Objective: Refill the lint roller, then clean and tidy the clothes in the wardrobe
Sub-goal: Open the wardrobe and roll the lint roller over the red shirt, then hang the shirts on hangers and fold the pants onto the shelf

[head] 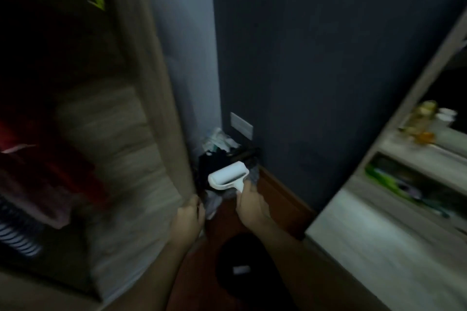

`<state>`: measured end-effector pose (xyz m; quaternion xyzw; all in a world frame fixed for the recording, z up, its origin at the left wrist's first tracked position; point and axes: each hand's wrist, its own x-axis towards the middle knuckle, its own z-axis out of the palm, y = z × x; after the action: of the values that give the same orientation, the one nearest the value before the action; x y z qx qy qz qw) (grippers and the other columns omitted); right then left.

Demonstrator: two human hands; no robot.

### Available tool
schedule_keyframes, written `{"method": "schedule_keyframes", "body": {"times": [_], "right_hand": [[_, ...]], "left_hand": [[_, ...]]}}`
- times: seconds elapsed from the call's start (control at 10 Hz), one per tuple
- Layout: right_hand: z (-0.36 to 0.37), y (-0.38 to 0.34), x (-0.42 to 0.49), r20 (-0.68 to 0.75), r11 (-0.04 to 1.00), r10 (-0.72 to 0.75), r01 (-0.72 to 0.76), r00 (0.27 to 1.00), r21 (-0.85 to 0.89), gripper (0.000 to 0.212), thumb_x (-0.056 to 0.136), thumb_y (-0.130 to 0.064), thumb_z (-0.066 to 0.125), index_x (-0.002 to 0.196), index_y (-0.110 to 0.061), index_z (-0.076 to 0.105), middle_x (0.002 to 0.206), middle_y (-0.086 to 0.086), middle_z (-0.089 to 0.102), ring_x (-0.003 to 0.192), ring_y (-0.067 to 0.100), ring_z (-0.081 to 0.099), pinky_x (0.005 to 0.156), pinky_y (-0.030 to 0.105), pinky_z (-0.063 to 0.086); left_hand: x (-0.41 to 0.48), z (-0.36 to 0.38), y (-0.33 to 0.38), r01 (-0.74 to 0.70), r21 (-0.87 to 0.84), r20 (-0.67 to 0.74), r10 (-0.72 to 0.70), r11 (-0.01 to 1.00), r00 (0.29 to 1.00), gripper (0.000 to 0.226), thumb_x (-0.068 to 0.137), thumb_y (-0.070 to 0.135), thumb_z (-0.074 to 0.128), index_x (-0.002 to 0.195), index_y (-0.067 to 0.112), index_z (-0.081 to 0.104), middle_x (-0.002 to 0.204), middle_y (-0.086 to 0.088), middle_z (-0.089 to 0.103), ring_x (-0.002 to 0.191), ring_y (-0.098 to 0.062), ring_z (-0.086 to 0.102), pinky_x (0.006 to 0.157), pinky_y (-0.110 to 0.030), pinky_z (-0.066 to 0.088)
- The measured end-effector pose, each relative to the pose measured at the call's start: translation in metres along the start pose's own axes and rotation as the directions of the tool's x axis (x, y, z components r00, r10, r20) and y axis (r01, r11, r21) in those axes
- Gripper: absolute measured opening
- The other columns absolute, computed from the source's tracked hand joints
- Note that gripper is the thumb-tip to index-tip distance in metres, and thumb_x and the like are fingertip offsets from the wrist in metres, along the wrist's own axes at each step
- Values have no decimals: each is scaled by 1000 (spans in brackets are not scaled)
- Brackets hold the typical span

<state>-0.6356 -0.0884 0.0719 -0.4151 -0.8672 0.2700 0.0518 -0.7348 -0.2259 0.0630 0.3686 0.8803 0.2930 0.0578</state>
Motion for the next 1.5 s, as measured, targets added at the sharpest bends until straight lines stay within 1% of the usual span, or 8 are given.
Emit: {"method": "schedule_keyframes", "body": {"times": [0.4,0.6,0.7,0.8,0.9,1.1,1.2,1.5], "right_hand": [[-119,267,-78,-39,946,319,-315,947,81,33,96,-19,35,127,-6,38,123,16,50,110,34,52,88,40,44],[-115,353,-126,-115,890,449,-455,886,-27,24,92,-17,35,106,-5,51,97,14,58,85,30,63,67,41,53],[-120,370,-134,-94,880,470,-475,878,-30,28,92,-16,38,114,-4,51,106,15,55,96,33,60,76,43,51],[-139,376,-137,-175,872,481,-490,859,-10,33,85,-10,57,116,-2,52,114,19,54,103,38,56,81,48,50],[-141,383,-134,-99,829,559,-559,823,27,34,68,-12,75,97,-4,60,90,15,62,75,31,63,53,37,51],[-131,412,-135,-237,848,489,-521,840,-95,31,92,-21,32,112,-7,51,101,14,59,85,30,61,58,36,46],[-131,421,-141,-186,870,452,-477,872,-125,38,95,-31,32,124,-9,43,120,10,52,105,26,53,78,35,46],[-156,400,-118,-436,946,246,-312,866,-86,55,81,-48,46,118,-9,54,102,11,61,88,26,58,74,37,48]], "left_hand": [[-67,157,244,-10,-20,196,14,1000,980,13,92,15,49,93,4,56,89,-17,63,88,-36,61,70,-38,43],[-90,234,278,-103,-78,468,128,992,875,52,82,30,35,111,-4,63,105,-22,69,95,-35,67,79,-39,55],[-94,251,285,-147,-24,528,138,989,838,59,82,32,32,115,-6,62,113,-25,65,102,-37,66,83,-41,54],[-100,274,295,-277,36,489,225,960,843,81,81,49,8,142,2,36,149,-20,34,139,-34,31,112,-38,28],[-100,286,295,-289,78,496,215,954,841,84,81,52,3,146,4,26,154,-17,24,144,-32,19,115,-37,20],[-105,307,287,-340,197,579,172,919,797,63,99,39,25,149,6,7,159,-14,1,146,-29,-2,117,-38,13],[-106,307,286,-353,212,587,170,911,791,63,100,38,26,149,5,5,159,-15,-1,146,-30,-4,118,-39,13],[-75,260,293,-350,170,558,203,921,805,67,98,46,29,150,9,7,159,-12,-1,147,-26,-2,118,-36,9]]}}
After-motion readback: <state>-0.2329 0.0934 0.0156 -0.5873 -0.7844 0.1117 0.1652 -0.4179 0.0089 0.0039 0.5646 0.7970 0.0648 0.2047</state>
